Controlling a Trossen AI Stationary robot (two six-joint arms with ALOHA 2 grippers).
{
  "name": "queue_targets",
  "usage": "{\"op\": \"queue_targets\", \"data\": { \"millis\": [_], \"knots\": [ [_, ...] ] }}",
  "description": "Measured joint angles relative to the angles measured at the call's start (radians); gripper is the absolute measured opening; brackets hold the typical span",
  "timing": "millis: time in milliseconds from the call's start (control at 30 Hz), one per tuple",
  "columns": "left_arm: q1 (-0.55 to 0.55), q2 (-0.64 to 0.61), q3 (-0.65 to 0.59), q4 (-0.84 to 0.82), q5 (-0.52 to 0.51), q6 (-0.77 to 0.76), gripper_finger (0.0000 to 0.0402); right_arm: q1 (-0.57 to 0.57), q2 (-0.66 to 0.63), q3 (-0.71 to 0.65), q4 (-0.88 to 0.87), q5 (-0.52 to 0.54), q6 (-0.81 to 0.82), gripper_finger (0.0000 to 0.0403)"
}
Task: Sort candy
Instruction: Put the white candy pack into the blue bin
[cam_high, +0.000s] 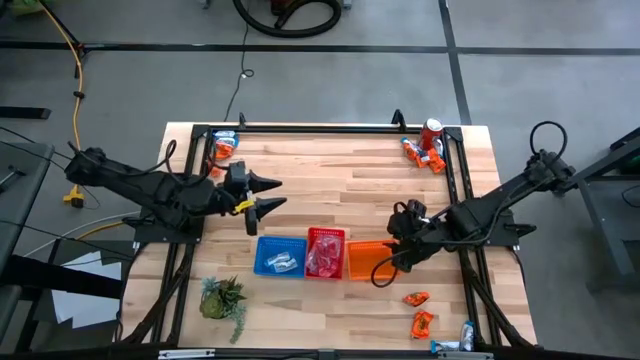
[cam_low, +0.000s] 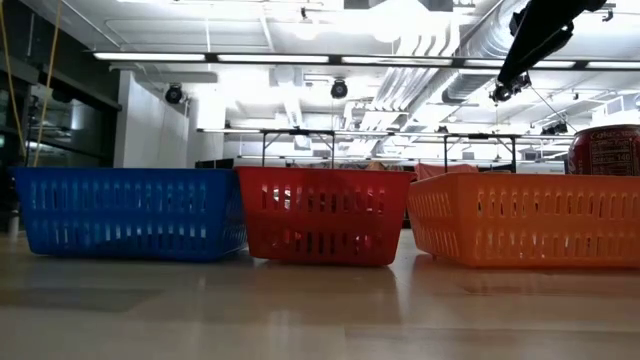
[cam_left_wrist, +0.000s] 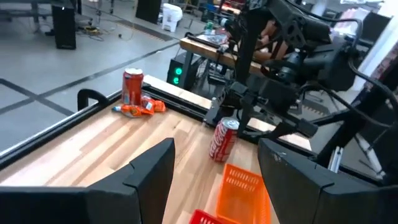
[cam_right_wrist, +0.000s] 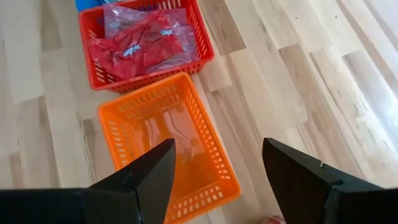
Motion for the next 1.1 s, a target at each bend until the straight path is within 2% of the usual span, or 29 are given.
{"op": "queue_targets", "data": {
  "millis": [200, 567, 733, 1000, 1100],
  "knots": [
    [0.065, 0.036, 0.0, 0.093, 0.131, -0.022, 0.0218, 0.0, -0.005, 0.001, 0.009, 0.013, -0.036, 0.0236],
    [0.107, 0.067, 0.0, 0.114, 0.154, -0.019, 0.0218, 0.0, -0.005, 0.001, 0.011, 0.027, -0.086, 0.0236],
    [0.107, 0.034, 0.0, 0.054, 0.174, -0.001, 0.0218, 0.0, -0.005, 0.001, 0.02, -0.004, -0.088, 0.0236],
    [0.107, -0.013, 0.001, -0.059, 0.172, -0.093, 0.0218, 0.0, -0.011, 0.001, 0.029, -0.027, -0.088, 0.0236],
    [0.113, -0.012, 0.0, -0.12, 0.213, -0.101, 0.0218, 0.0, -0.012, 0.001, 0.031, -0.048, -0.088, 0.0236]
  ]
}}
